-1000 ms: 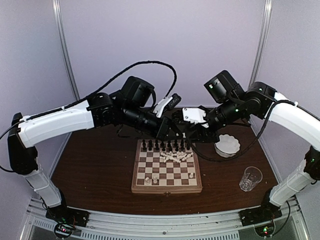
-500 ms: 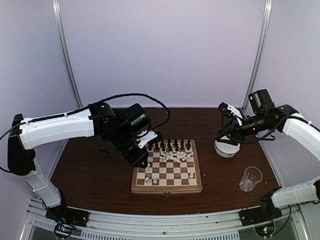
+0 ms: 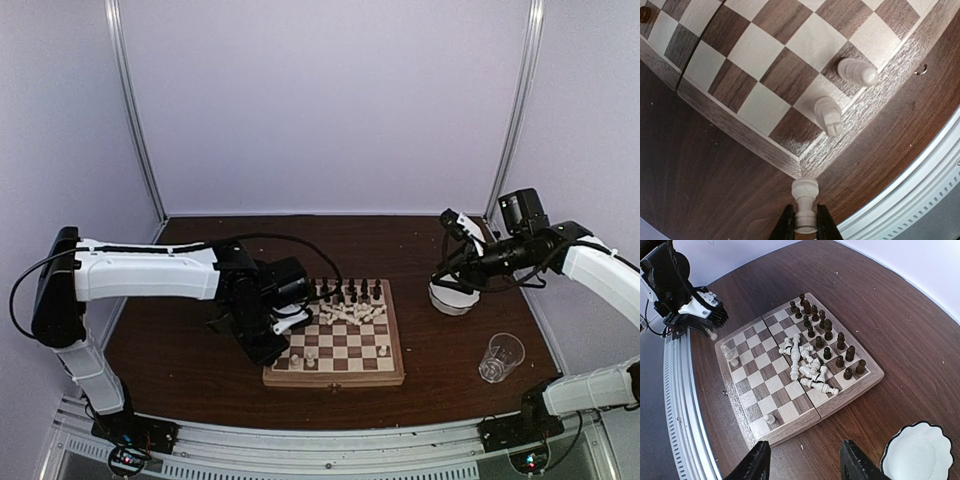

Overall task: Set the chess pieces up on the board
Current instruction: Place the rook at a1.

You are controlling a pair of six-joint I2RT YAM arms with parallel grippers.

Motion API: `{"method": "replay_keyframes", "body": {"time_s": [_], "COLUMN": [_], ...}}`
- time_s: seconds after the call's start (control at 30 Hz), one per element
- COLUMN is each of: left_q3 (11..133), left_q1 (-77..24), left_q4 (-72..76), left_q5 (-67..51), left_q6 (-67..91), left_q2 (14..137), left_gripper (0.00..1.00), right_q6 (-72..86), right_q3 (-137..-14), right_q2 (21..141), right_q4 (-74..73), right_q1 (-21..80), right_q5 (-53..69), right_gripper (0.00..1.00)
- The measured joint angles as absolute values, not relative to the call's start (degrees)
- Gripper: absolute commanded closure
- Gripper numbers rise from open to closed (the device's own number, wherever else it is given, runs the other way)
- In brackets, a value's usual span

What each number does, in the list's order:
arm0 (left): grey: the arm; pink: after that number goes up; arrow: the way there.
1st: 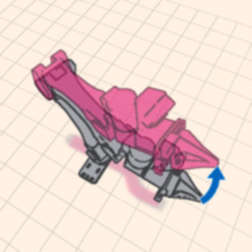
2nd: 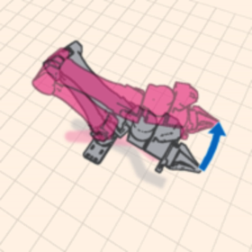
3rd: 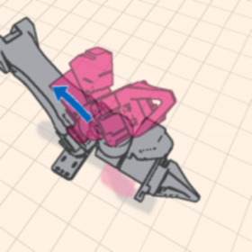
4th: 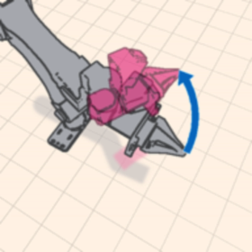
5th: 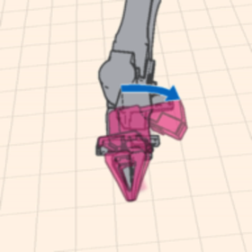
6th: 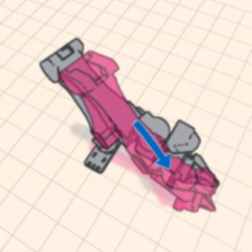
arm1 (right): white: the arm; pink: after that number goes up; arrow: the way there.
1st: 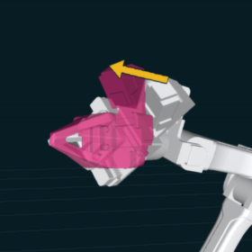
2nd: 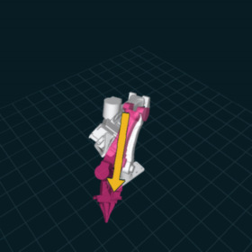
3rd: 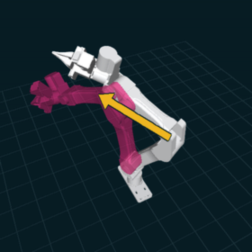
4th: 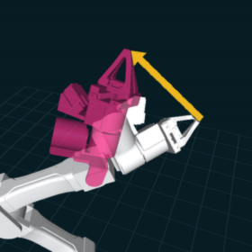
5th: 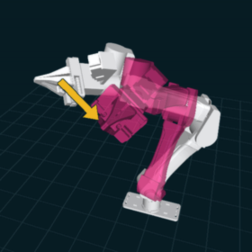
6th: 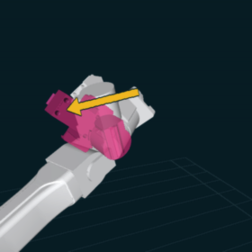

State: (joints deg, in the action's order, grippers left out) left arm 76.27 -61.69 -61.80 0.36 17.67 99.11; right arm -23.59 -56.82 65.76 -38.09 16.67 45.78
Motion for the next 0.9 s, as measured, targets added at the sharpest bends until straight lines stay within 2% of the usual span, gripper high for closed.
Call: {"method": "replay_keyframes", "body": {"time_s": [0.9], "left_q3": [76.6], "left_q1": [-59.7], "left_q4": [-56.4], "left_q5": [-1.3], "left_q6": [18.1], "left_q2": [106.0], "left_gripper": [0.81], "right_q6": [-23.8], "right_q3": [-55.9], "right_q2": [64.9], "right_q4": [-37.4], "right_q1": [16.1], "right_q5": [46.5], "right_gripper": [0.50]}}
